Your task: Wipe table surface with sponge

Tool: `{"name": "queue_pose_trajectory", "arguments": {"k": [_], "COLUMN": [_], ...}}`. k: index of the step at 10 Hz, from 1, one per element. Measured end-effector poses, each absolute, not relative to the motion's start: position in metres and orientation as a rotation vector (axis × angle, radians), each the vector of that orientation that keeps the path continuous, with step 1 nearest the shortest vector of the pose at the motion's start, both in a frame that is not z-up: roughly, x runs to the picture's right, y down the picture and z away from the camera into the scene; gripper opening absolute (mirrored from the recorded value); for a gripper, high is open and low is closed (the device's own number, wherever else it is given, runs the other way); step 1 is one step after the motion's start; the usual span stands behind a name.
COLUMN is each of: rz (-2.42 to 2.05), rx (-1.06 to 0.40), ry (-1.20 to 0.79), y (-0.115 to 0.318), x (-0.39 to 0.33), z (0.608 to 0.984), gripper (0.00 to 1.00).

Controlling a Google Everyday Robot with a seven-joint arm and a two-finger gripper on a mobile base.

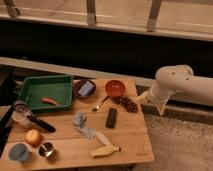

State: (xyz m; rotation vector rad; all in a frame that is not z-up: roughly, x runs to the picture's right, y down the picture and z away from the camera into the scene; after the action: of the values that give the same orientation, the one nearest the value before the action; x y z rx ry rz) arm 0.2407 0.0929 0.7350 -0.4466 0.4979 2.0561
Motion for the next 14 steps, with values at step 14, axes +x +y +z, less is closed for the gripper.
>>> {"name": "queue_pose_trajectory", "arguments": {"k": [14], "rz": [1.877], "rx": [-0.343], "ry": [0.169], "y": [0.004], "x": [0.153], "z": [0.717], "gripper": [0.80]}}
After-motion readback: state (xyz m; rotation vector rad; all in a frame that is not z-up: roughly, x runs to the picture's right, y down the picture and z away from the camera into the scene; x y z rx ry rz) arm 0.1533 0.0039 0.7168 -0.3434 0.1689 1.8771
